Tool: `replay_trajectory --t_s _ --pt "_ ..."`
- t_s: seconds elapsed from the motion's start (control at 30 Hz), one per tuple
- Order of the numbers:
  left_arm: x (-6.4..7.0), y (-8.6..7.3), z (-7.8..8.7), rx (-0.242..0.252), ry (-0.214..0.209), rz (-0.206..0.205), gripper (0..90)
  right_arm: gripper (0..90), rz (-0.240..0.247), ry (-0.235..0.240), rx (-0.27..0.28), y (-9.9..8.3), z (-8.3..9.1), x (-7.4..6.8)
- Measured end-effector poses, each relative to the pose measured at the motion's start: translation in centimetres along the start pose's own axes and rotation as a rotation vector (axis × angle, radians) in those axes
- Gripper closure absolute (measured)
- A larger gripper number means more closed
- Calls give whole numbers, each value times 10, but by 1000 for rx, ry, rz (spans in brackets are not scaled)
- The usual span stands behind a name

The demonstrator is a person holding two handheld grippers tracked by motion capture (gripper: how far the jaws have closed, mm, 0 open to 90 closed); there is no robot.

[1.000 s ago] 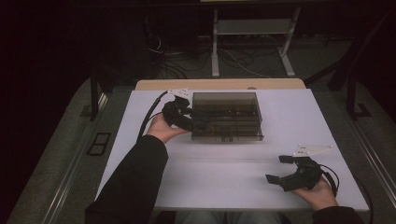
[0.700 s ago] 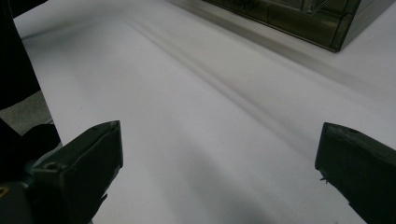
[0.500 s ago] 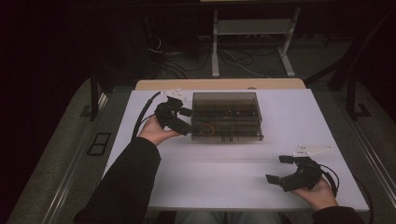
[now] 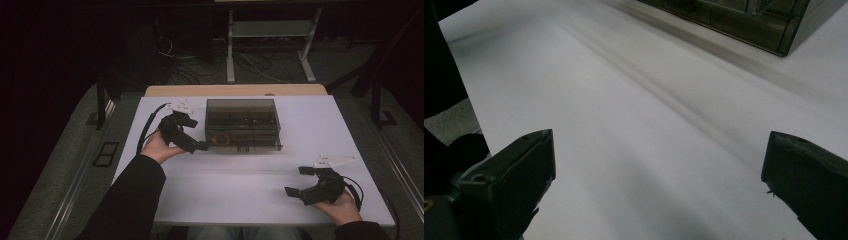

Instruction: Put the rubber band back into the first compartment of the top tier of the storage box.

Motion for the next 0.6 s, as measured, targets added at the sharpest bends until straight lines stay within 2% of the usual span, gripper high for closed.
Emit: replay_trajectory --t_s 0.33,0.6 --pt "6 -24 10 36 38 29 0 6 -6 1 -1 0 0 0" --pt "12 -42 14 76 48 61 0 6 -4 1 0 0 0 0"
Point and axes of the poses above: each handheld gripper's, and its own axes: z roughly backward along the jaws, y roughly out of its top, x roughly to its right, the point moved 4 cm from there along -z, roughly forward along the jaws, and after that the axes turned 6 degrees about -x, right-handed, at the moved point
